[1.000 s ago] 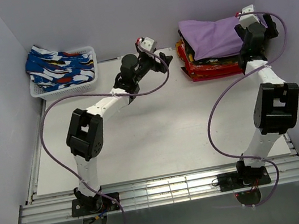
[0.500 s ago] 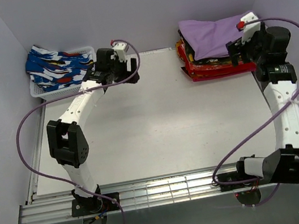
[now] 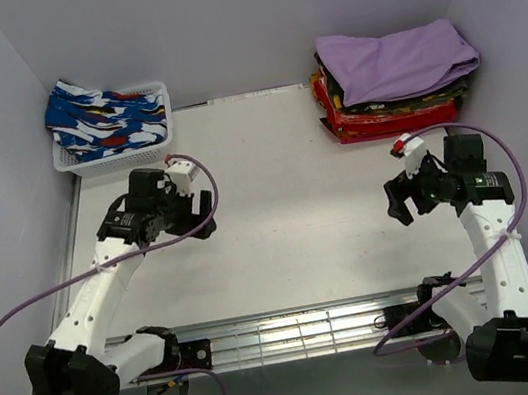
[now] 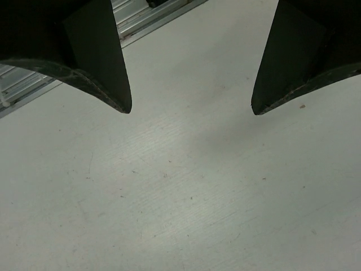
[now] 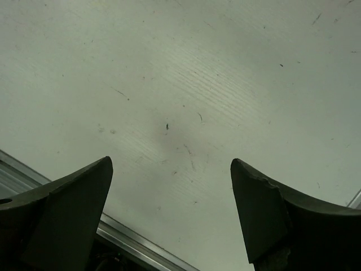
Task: Fold and stack the trousers
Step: Neatly place the folded trousers to the corner
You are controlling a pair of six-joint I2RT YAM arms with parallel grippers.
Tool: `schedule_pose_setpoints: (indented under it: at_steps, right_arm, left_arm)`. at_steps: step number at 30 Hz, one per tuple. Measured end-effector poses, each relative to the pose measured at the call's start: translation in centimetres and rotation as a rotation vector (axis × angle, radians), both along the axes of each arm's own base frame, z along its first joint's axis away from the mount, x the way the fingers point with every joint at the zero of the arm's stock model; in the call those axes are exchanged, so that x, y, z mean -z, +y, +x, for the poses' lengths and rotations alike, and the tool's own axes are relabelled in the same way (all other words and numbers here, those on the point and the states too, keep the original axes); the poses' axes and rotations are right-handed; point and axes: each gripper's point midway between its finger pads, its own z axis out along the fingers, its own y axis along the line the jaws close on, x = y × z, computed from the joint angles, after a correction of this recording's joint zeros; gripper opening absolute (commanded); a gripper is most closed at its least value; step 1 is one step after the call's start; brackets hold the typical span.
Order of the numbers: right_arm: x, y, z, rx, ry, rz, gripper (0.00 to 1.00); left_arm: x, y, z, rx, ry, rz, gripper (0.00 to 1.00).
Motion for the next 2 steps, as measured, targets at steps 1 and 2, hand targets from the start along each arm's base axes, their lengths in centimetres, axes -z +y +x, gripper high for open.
schedule_pose_setpoints:
  at_steps: [1, 2]
  right_arm:
    - [-0.14, 0.03, -0.10, -0.005, -0.007, -0.003, 0.90]
    - [-0.27, 0.08, -0.22, -0.010, -0.014, -0.007, 0.90]
  left_arm:
    - [-0.06, 0.13, -0.39, 0.000, -0.004, -0.002, 0.98]
    - [0.00, 0.23, -0.70, 0.001, -0.003, -0.002, 0.98]
